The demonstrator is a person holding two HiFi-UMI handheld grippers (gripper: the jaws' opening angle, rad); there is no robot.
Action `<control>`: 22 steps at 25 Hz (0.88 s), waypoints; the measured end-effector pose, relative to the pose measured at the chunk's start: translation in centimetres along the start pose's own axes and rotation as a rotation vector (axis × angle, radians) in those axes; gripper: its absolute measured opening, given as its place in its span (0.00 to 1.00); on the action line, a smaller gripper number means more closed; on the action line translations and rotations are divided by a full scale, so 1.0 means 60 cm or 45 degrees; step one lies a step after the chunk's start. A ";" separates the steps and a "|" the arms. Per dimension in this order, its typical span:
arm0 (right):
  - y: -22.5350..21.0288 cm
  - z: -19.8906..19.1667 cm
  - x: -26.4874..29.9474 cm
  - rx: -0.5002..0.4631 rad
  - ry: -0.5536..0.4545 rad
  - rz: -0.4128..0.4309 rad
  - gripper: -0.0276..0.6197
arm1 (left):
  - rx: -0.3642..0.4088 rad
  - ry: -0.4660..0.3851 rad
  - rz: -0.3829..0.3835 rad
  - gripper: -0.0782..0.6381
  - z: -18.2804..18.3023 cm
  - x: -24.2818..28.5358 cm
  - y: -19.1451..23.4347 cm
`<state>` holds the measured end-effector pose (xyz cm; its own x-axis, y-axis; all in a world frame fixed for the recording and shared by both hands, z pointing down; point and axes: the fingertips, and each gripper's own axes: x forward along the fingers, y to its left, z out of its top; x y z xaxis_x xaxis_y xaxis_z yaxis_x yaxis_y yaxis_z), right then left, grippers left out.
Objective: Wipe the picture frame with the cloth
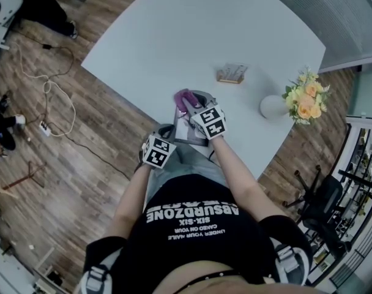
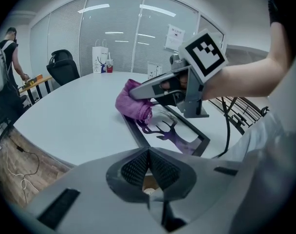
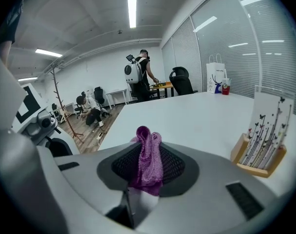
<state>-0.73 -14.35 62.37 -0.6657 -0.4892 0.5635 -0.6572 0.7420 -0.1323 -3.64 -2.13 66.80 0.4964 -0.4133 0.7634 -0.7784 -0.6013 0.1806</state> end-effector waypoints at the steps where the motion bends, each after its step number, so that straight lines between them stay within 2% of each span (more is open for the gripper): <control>1: -0.001 0.000 0.000 0.003 0.001 -0.001 0.20 | 0.004 0.001 0.005 0.13 0.000 0.000 0.000; 9: -0.014 -0.012 -0.012 0.023 0.027 -0.039 0.20 | -0.063 0.001 -0.003 0.13 -0.002 0.001 0.003; 22: -0.041 -0.027 -0.039 0.060 0.043 -0.090 0.20 | -0.094 -0.012 -0.017 0.13 -0.003 0.002 0.005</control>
<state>3.01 -14.28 62.67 -0.6053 -0.5232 0.5999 -0.7187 0.6832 -0.1293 -3.88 -2.25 67.03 0.5105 -0.4124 0.7546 -0.7977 -0.5548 0.2364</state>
